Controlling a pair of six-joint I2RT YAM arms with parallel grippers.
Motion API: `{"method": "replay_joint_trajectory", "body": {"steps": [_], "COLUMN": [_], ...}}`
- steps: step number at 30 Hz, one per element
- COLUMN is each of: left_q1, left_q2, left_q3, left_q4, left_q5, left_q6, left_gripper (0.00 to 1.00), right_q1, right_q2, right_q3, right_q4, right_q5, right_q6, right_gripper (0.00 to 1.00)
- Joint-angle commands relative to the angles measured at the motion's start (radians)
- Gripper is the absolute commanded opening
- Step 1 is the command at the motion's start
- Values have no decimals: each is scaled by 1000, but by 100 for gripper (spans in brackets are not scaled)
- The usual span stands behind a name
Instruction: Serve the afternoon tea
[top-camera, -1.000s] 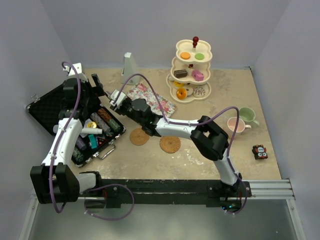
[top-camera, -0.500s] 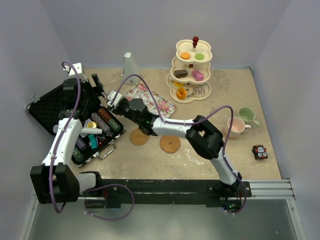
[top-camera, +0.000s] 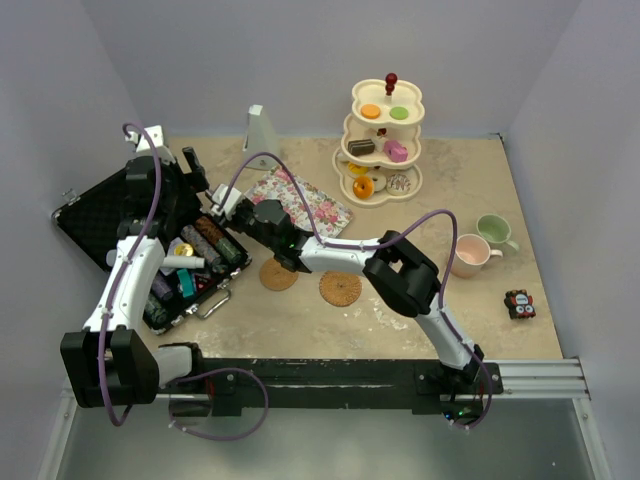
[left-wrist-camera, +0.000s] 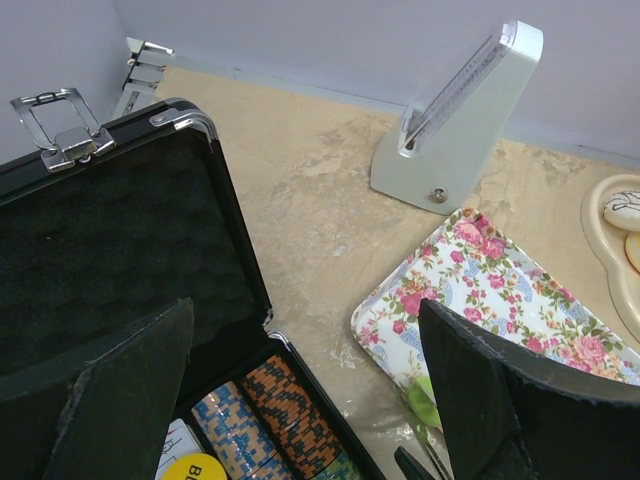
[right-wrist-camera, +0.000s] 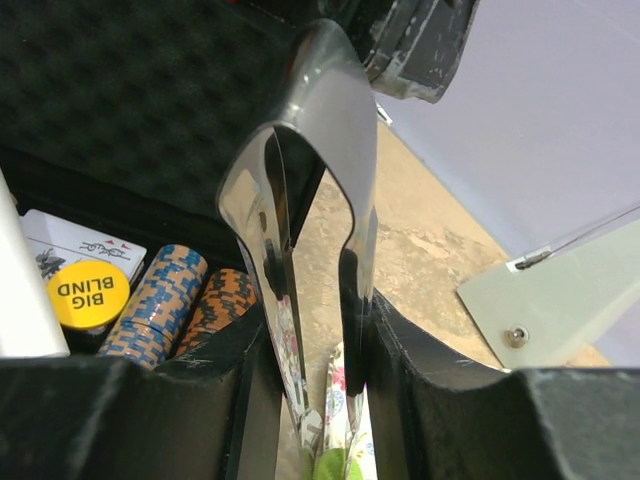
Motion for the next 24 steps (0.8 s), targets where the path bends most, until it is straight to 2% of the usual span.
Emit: {"method": "replay_joint_trajectory", "body": {"steps": [1, 4, 16, 24], "left_q1": [2, 1, 2, 1], "left_q2": [-24, -24, -27, -41], "left_q3": [1, 1, -1, -1], "left_q4": [42, 42, 42, 42], "left_q5": [-3, -2, 0, -19], "left_q6": [-18, -18, -18, -15], "left_gripper": [99, 98, 99, 99], "right_q1": [3, 5, 3, -29], "right_q2": [-43, -64, -182, -322], "right_q3": [12, -3, -59, -75], "right_q4": [41, 41, 49, 39], "right_q5": [37, 47, 77, 181], "right_q6": [1, 1, 41, 6], "right_gripper": [33, 25, 15, 10]}}
